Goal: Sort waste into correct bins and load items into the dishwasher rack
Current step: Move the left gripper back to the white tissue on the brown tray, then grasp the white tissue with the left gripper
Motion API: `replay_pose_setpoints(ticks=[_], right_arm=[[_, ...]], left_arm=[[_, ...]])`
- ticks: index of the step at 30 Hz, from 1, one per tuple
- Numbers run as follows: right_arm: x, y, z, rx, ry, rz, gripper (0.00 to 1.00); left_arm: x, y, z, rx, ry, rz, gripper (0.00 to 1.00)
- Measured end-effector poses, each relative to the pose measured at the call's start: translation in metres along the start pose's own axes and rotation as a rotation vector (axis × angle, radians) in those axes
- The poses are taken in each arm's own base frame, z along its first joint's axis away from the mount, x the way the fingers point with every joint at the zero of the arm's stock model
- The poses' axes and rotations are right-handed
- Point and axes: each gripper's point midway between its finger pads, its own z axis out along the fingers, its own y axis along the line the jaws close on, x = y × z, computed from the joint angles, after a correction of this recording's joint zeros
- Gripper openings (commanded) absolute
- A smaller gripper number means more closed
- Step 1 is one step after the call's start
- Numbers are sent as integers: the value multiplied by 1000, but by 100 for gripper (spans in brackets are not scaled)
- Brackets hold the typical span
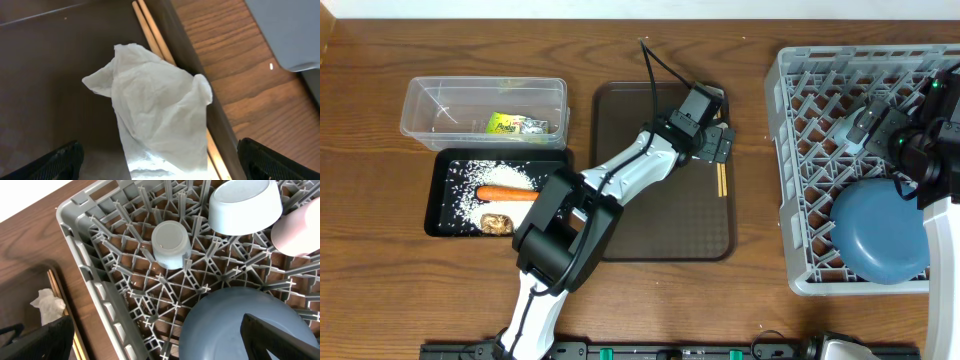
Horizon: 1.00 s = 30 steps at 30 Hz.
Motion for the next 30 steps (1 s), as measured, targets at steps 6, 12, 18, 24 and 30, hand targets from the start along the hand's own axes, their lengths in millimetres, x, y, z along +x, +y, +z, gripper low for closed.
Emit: replay_pose_setpoints(ticks=[6,12,18,24,30], right_arm=[[0,0,0,0,0,0,99],[0,0,0,0,0,0,99],[0,0,0,0,0,0,99],[0,0,0,0,0,0,99],[0,0,0,0,0,0,99]], left_arm=[[3,6,3,-32,4,0,99],[3,9,4,-46,2,0,100],[8,10,9,-51,15,0,99],[15,13,14,-58,36,0,94],[17,14,14,-63,44,10,85]])
